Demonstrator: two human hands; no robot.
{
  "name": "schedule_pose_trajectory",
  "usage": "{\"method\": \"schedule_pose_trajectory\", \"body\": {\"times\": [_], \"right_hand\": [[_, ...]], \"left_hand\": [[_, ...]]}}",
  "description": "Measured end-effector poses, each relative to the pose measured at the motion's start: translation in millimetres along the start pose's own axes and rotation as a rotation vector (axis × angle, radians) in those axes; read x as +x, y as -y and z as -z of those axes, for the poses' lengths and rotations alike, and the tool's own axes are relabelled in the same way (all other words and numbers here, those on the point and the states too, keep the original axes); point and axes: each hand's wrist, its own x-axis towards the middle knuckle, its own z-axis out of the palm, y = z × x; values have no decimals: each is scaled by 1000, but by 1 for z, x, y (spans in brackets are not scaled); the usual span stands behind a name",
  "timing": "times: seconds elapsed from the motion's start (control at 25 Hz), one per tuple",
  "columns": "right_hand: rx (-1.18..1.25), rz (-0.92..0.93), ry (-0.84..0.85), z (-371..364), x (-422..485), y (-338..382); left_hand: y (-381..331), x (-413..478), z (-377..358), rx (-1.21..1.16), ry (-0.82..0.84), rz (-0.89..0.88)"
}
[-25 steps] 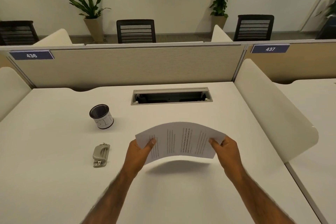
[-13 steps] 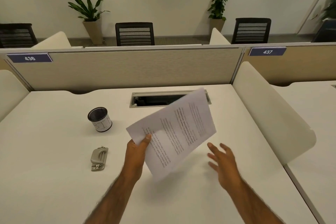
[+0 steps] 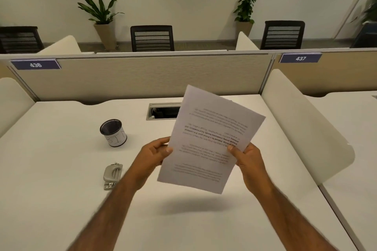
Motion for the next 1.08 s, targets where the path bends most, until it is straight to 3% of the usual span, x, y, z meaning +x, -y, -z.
{"method": "schedule_pose_trajectory", "body": {"times": [0.08,0.2,1.08], "right_hand": [[-94,28,35,-10,-3,3],[-152,72,81,-21,-8,8],[-256,2,-12,-6,5,-17]], "left_hand": [[-3,3,-12,57,45,-21],[-3,9,-31,59,-45,-22],[18,10,-52,25,-229,-13]]}}
